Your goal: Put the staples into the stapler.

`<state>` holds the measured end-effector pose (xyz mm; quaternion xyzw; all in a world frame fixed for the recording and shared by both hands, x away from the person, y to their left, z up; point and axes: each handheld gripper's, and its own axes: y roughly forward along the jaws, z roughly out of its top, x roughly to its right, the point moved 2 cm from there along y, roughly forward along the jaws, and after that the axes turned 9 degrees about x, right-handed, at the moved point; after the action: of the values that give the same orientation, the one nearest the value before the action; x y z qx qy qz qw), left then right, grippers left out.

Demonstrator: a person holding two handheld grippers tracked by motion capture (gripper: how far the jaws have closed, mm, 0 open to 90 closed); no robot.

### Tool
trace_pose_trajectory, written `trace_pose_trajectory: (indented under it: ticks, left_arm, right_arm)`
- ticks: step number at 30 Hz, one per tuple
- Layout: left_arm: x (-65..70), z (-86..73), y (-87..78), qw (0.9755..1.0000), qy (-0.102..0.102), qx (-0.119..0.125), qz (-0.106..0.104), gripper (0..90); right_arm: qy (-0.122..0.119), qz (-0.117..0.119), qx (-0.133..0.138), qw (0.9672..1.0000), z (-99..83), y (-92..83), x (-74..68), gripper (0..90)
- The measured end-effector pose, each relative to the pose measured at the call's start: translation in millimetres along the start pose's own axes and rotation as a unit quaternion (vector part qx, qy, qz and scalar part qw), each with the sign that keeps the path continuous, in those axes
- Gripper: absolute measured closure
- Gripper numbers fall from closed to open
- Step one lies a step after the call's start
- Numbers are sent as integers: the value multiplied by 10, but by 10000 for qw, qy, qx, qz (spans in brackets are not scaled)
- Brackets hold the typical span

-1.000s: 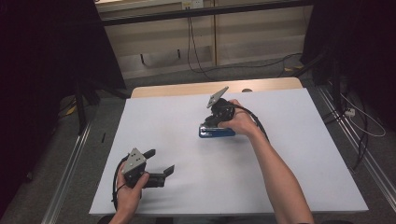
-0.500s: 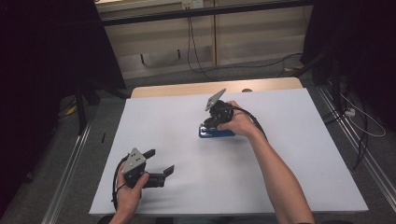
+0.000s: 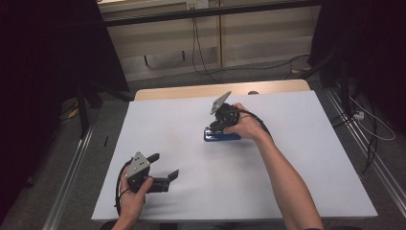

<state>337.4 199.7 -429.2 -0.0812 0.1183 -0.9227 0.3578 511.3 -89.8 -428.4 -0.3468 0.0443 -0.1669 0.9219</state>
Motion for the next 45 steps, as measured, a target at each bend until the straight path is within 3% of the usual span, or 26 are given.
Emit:
trace_pose_trajectory:
  ticks: [21,45]
  left_arm:
    - [-4,-3,7,10000,13,0,3,50]
    - [4,-3,12,10000,10,-10,-9,50]
  right_arm:
    - [-377,156,-57,9992,-1,-25,23,795]
    - [-373,172,-15,9992,15,-20,35,795]
